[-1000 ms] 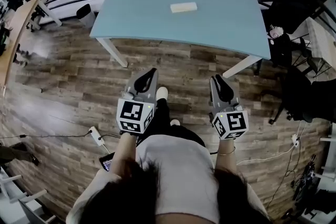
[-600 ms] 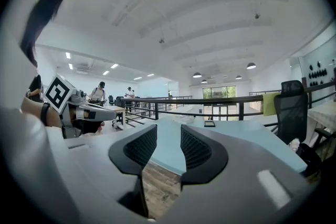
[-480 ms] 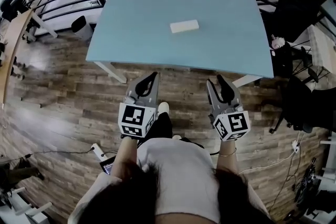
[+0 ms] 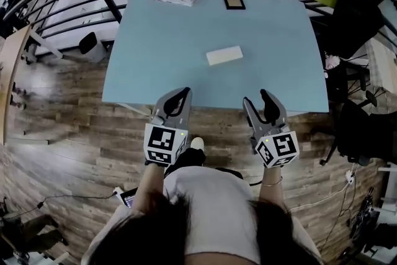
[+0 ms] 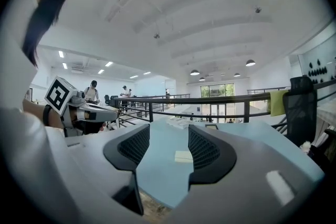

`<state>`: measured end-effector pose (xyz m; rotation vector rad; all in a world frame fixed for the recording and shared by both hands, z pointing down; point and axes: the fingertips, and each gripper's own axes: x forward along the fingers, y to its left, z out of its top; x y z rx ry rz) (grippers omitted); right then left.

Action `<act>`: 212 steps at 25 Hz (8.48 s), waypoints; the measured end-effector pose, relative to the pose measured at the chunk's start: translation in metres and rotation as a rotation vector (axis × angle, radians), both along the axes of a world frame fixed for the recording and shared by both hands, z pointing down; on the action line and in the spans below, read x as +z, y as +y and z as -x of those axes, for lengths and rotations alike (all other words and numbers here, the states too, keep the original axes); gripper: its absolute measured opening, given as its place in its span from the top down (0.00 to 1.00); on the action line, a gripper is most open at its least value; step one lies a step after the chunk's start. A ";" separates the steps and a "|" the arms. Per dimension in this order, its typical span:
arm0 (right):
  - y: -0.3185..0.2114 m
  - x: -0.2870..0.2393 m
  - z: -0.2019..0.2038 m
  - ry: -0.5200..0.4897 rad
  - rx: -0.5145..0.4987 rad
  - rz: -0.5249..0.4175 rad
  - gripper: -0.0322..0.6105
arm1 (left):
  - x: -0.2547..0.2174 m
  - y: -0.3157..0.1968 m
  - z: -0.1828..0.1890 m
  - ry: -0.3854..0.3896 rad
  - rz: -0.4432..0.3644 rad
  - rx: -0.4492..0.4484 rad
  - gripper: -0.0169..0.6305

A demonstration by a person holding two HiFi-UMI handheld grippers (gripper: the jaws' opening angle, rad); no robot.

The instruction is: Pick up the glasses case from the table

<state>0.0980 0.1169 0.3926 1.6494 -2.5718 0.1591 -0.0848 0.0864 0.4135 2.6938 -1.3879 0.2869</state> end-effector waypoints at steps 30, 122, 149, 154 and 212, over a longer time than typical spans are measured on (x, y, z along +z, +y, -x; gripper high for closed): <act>-0.178 0.029 -0.024 0.026 -0.120 0.123 0.51 | 0.006 -0.173 -0.028 -0.008 0.030 -0.047 0.89; -0.243 0.291 0.005 1.045 -1.199 0.518 0.40 | 0.075 -0.251 -0.048 -0.019 0.244 -0.084 0.89; -0.239 0.293 0.006 1.051 -1.254 0.574 0.45 | 0.078 -0.249 -0.043 -0.006 0.245 -0.100 0.89; -0.239 0.292 0.007 1.045 -1.257 0.586 0.45 | 0.076 -0.248 -0.040 -0.005 0.239 -0.106 0.89; -0.291 0.049 -0.011 0.701 -0.440 -0.081 0.45 | 0.020 -0.236 -0.039 -0.001 0.075 -0.057 0.89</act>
